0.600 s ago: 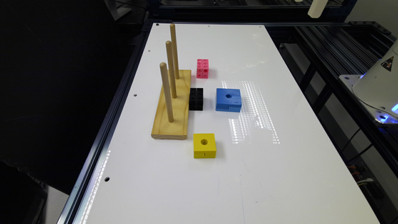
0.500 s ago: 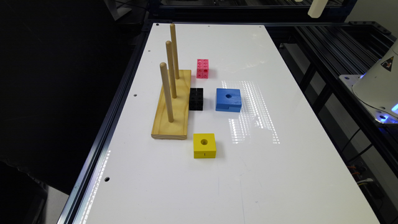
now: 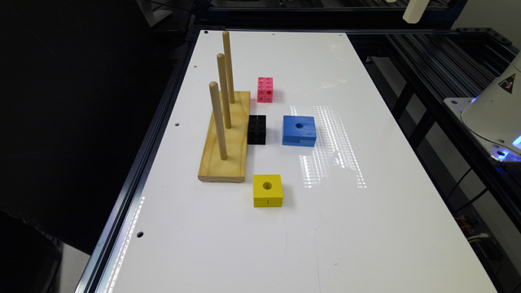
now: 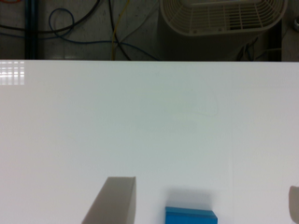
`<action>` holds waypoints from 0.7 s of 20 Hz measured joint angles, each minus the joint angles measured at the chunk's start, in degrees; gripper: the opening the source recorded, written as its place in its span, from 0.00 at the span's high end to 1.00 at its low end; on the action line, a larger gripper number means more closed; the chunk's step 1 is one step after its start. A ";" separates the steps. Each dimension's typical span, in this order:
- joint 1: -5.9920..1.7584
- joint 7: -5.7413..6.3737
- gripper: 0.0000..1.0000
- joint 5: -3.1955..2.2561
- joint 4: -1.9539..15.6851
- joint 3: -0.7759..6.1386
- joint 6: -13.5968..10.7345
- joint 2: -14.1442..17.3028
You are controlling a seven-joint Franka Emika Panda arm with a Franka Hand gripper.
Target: Pick up blue block.
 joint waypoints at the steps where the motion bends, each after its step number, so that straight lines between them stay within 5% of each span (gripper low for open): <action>1: 0.00 0.00 0.00 0.00 0.00 0.00 0.19 0.02; 9: 0.05 0.00 0.00 0.00 0.26 0.01 3.77 1.77; 14: 0.12 0.03 0.00 0.00 2.33 0.05 6.72 5.68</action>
